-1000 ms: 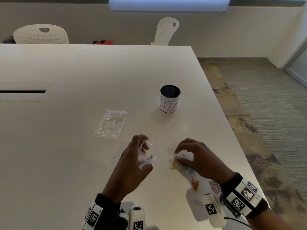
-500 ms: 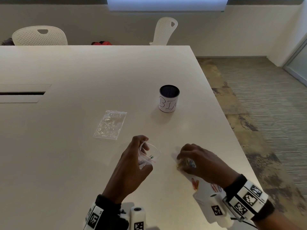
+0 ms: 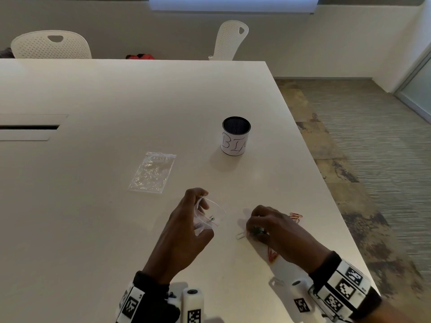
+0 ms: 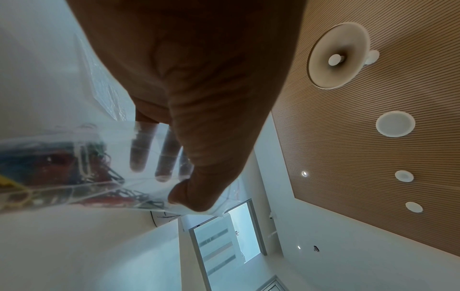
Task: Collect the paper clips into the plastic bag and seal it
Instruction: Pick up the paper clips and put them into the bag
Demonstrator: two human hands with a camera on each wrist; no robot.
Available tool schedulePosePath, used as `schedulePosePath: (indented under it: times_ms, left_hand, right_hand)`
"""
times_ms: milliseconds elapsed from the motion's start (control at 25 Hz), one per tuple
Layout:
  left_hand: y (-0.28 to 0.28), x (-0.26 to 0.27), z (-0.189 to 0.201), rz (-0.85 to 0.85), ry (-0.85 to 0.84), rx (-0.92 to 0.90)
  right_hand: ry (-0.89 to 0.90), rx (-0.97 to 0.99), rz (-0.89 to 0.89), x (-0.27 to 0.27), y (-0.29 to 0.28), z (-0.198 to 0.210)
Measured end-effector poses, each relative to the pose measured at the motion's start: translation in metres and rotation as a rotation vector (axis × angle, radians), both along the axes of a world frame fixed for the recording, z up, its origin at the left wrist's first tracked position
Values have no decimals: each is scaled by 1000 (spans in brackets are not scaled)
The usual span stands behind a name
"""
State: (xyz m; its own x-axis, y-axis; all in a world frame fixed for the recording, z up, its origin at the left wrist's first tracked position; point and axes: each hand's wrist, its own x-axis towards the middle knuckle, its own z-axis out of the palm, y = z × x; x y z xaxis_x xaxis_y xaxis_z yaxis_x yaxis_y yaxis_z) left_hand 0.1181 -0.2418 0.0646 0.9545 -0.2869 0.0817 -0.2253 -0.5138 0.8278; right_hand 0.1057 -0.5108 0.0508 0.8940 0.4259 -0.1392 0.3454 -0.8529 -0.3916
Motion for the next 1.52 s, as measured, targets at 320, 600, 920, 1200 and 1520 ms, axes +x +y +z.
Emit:
schedulePosePath:
  times_ms: [320,600,920,1200,1520]
  left_hand:
    - [3,-1,1,12,-8,-4]
    - [1,0,1,0,-12,-9]
    - [0,1,3,-10,14,-7]
    - [4,1,0,-10,-24,-2]
    - [4,1,0,-7,-9,-39]
  right_hand:
    - [-33,96,-112,16,-1,5]
    - [186,839,-445,17,13,47]
    - [-10,664,-106,21,80,79]
    - [-96,568,-144,26,62,87]
    - [194,0,-355,17,16,42]
